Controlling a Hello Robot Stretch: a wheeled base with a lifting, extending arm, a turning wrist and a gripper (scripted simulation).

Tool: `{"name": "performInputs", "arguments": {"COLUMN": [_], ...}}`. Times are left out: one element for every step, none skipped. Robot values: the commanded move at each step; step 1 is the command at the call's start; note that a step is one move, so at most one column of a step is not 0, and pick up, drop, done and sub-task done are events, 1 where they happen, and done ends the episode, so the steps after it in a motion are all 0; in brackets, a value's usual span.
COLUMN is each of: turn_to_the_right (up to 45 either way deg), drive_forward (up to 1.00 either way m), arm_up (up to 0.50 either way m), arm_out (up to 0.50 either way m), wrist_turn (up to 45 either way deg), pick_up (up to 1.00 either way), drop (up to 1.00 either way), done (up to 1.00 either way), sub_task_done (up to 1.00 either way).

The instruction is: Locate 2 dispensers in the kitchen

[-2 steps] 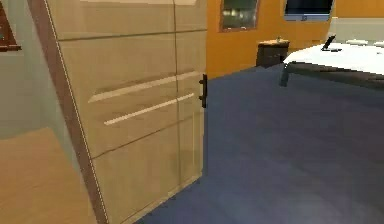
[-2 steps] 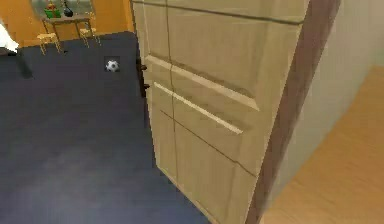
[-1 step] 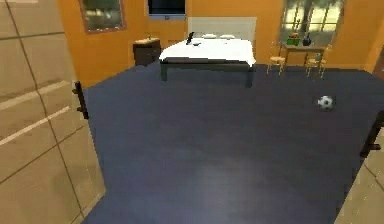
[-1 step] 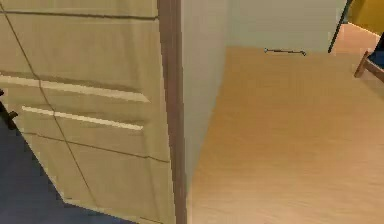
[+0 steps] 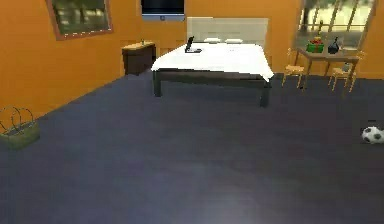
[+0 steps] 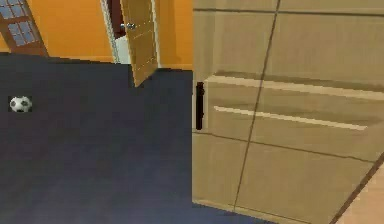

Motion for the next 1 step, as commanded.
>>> {"name": "performInputs", "arguments": {"turn_to_the_right": [45.0], "drive_forward": [0.0], "arm_up": [0.0], "arm_out": [0.0], "wrist_turn": [0.0], "pick_up": [0.0], "drop": [0.0], "done": [0.0], "sub_task_done": [0.0]}}
